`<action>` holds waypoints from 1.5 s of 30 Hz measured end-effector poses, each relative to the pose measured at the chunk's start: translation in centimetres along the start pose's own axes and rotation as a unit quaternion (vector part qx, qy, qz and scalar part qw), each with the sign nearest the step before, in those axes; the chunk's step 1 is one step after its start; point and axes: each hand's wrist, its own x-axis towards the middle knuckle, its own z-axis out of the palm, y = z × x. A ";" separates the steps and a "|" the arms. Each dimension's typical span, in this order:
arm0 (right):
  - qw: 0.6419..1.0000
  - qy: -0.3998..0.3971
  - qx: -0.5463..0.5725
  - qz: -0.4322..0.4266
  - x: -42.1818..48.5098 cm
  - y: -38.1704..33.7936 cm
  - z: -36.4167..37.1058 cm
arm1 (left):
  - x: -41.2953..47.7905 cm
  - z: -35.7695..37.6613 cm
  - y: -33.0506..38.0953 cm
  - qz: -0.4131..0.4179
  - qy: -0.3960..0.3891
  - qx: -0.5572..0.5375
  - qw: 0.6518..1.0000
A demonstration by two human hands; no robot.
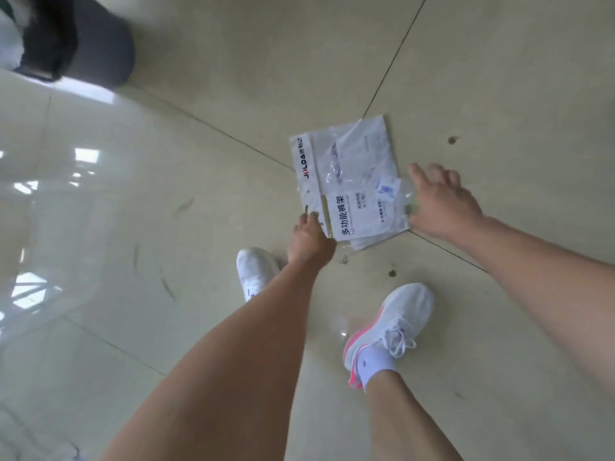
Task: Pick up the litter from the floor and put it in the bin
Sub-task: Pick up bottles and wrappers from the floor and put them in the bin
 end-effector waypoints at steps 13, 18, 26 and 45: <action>0.982 0.119 0.147 0.027 12.9 -1.6 10.6 | 12.7 7.4 -1.7 0.016 0.180 -0.100 0.978; 0.908 0.055 0.387 0.151 14.5 -1.7 9.2 | 12.8 6.5 -1.5 0.004 0.156 -0.149 0.976; 0.885 0.016 0.447 0.128 12.1 -3.6 7.9 | 12.3 5.5 -1.7 0.012 0.091 -0.175 0.980; 0.769 -0.175 0.614 0.010 -15.5 -11.4 -20.6 | -14.8 -18.7 2.0 0.350 0.101 -0.142 0.920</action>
